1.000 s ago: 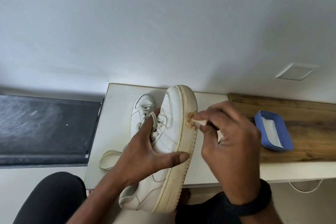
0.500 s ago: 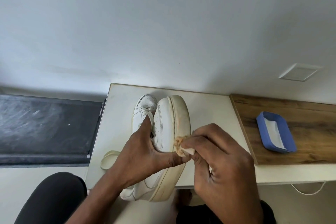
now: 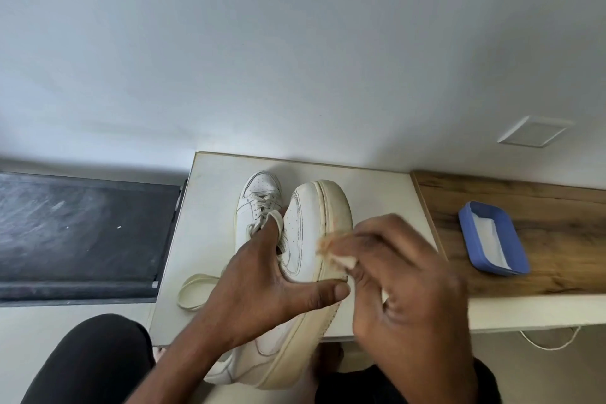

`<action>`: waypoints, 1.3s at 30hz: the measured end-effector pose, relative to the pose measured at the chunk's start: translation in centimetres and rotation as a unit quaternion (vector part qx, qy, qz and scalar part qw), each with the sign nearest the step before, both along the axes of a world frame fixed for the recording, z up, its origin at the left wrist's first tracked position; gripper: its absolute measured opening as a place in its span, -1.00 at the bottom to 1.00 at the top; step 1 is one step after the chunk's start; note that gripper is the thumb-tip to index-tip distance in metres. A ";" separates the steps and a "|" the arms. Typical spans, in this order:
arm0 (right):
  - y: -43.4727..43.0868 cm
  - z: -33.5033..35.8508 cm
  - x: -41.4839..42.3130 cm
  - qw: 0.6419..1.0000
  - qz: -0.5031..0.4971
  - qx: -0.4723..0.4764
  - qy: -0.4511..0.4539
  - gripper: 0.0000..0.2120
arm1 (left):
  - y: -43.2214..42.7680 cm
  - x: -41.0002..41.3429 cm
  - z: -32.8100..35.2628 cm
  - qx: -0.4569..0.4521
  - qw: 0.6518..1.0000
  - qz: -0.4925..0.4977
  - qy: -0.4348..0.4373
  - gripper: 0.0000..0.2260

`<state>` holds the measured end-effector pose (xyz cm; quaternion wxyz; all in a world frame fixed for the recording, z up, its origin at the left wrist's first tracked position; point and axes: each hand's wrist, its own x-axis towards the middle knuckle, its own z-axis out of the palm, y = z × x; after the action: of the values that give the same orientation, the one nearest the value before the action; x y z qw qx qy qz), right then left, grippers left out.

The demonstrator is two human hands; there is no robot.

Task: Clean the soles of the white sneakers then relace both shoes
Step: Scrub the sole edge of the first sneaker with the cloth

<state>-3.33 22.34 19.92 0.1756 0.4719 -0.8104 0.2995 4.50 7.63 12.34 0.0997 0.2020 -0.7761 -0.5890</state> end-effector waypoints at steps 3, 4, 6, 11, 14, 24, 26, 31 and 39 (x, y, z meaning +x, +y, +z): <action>0.0 -0.4 0.7 0.998 0.045 0.039 0.016 -0.81 | 0.1 -0.1 0.4 -0.019 1.000 0.013 0.007 -0.31; 0.0 -0.4 0.5 0.998 0.046 0.035 0.011 -0.82 | 0.1 -0.1 0.4 -0.030 0.999 0.015 0.007 -0.30; 0.0 0.1 -0.5 1.000 0.021 0.016 0.008 -0.80 | 0.2 -0.1 0.2 -0.050 0.999 0.013 0.006 -0.24; 0.1 1.4 -3.7 0.996 -0.087 -0.025 0.019 -0.75 | 1.0 0.2 0.4 -0.069 0.997 -0.013 0.029 -0.11; 0.6 1.7 -3.3 0.997 -0.076 -0.017 0.018 -0.78 | 1.0 0.2 0.5 -0.042 0.998 -0.012 0.037 -0.10; 0.6 0.4 -0.4 0.999 0.021 0.025 0.019 -0.82 | 1.0 -0.2 0.2 -0.067 0.997 0.008 0.028 -0.25; 0.4 1.0 -1.3 1.000 -0.001 0.011 0.014 -0.81 | 0.8 -0.2 -0.1 -0.075 0.997 0.000 0.032 -0.18; 0.2 2.0 -2.4 0.999 -0.051 -0.007 0.008 -0.74 | 1.0 -0.2 -0.2 -0.078 0.996 -0.015 0.043 -0.13; 1.0 0.5 0.7 1.000 0.014 0.025 -0.009 -0.84 | 0.9 -0.5 0.4 -0.049 0.996 0.003 0.070 -0.39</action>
<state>-2.60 23.32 20.42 0.1528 0.4844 -0.8126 0.2859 4.00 8.53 12.69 0.1651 0.1570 -0.7945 -0.5629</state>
